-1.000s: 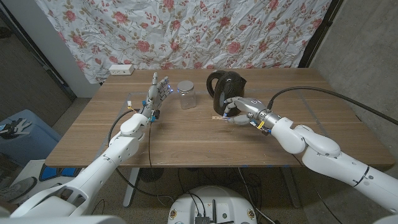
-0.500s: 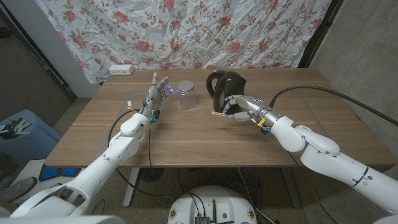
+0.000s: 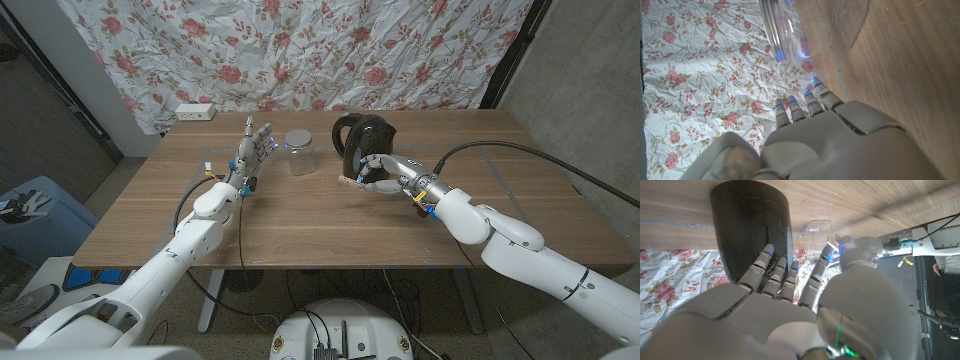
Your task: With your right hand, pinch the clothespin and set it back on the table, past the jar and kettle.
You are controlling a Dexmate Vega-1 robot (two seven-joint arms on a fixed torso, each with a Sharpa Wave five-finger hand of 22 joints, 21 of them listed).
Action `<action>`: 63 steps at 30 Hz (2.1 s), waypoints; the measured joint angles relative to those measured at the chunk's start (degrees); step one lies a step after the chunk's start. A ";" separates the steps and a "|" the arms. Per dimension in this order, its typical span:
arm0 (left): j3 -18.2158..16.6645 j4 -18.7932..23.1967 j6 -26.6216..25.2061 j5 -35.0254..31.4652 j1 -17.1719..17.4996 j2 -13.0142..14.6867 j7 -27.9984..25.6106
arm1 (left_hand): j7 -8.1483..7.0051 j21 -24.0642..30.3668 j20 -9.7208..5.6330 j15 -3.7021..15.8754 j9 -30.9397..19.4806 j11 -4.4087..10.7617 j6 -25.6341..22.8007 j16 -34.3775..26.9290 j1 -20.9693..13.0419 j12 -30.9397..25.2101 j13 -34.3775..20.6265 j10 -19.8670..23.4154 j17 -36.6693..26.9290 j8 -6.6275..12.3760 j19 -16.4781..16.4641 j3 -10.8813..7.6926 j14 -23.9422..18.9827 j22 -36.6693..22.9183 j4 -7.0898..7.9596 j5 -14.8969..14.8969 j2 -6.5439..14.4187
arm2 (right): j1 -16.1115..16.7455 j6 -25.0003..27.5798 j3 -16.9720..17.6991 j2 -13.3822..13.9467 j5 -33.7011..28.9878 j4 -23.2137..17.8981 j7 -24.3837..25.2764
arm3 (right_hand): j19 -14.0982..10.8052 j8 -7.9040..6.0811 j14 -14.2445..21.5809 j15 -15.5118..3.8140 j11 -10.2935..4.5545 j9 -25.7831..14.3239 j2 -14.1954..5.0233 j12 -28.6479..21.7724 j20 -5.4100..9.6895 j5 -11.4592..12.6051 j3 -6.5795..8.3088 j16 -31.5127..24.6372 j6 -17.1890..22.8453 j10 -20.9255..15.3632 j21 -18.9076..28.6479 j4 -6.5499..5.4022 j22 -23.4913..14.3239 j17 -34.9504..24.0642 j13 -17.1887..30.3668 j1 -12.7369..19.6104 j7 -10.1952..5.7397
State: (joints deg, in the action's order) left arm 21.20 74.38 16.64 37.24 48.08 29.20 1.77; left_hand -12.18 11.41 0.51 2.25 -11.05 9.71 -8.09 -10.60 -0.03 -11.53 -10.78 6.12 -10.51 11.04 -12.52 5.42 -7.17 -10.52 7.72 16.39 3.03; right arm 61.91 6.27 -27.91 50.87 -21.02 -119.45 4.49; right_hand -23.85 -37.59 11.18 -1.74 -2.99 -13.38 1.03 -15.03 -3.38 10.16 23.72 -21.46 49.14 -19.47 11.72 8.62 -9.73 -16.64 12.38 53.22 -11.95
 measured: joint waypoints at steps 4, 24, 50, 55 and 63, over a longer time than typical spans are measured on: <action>0.00 -0.01 0.00 0.00 0.00 0.00 0.01 | 0.00 0.00 0.00 0.00 0.00 0.00 0.00 0.00 0.00 0.00 0.00 0.00 0.00 0.00 0.00 0.00 0.00 0.00 0.00 0.00 0.00 | 0.00 -0.26 -0.18 -0.27 0.77 0.44 0.41 | 0.00 0.01 0.00 0.00 -0.09 0.12 0.00 0.00 0.00 0.00 0.00 0.00 0.44 -0.09 0.00 0.00 0.00 0.00 0.00 0.01 0.16; 0.00 -0.07 0.02 0.00 0.00 -0.01 0.04 | 0.00 0.00 0.00 0.00 0.00 0.00 0.00 0.00 0.00 0.00 0.00 0.00 0.00 0.00 0.00 0.00 0.00 0.00 0.00 0.00 0.00 | 1.13 -1.81 -0.63 -0.70 2.61 1.36 4.03 | 0.01 -0.14 0.31 -0.32 -0.29 1.13 -0.38 0.00 0.00 -0.02 -0.65 0.00 2.97 -1.53 0.00 0.17 0.00 -0.26 0.00 0.40 0.07; 0.00 -0.10 0.06 -0.01 0.01 -0.01 0.05 | 0.00 0.00 0.00 0.00 0.00 0.00 0.00 0.00 0.00 0.00 0.00 0.00 0.00 0.00 0.00 0.00 0.00 0.00 0.00 0.00 0.00 | 1.70 -3.18 -1.65 -2.50 2.18 3.17 7.56 | -0.42 -0.14 1.34 -0.71 -1.01 2.62 -1.67 -0.24 0.43 0.03 -0.78 -0.86 5.14 -3.69 0.00 0.64 0.00 -0.53 0.00 1.70 2.19; 0.00 -0.10 0.06 -0.01 0.01 -0.01 0.04 | 0.00 0.00 0.00 0.00 0.00 0.00 0.00 0.00 0.00 0.00 0.00 0.00 0.00 0.00 0.00 0.00 0.00 0.00 0.00 0.00 0.00 | 1.69 -3.87 -1.81 -2.85 2.17 3.88 8.08 | -0.61 -0.14 1.65 -0.41 -0.98 2.74 -1.89 -0.46 0.62 0.03 -0.78 -0.87 5.37 -4.17 0.00 0.64 0.00 -0.53 -0.01 1.93 2.42; 0.00 -0.09 0.06 -0.01 0.01 -0.01 0.02 | 0.00 0.00 0.00 0.00 0.00 0.00 0.00 0.00 0.00 0.00 0.00 0.00 0.00 0.00 0.00 0.00 0.00 0.00 0.00 0.00 0.00 | 1.44 -6.01 -2.01 -3.53 2.59 5.65 9.05 | -0.81 -0.11 2.20 -0.48 -2.15 3.16 -2.26 -0.67 0.82 0.03 -0.78 -1.19 6.27 -5.44 0.00 0.64 0.00 -0.52 0.00 2.30 3.32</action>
State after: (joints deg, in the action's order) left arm 21.20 74.29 16.71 37.24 48.10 29.19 1.79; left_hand -12.18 11.41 0.51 2.25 -11.04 9.71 -8.09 -10.60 -0.03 -11.53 -10.78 6.12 -10.51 11.04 -12.52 5.41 -7.17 -10.52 7.72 16.39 3.03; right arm 63.35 0.26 -29.92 47.34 -18.43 -113.81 13.54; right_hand -24.66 -37.70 13.37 -2.22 -5.14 -10.22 -1.23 -15.69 -2.56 10.19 22.94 -22.65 55.41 -24.91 11.72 9.26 -9.73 -17.17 12.38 55.52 -8.63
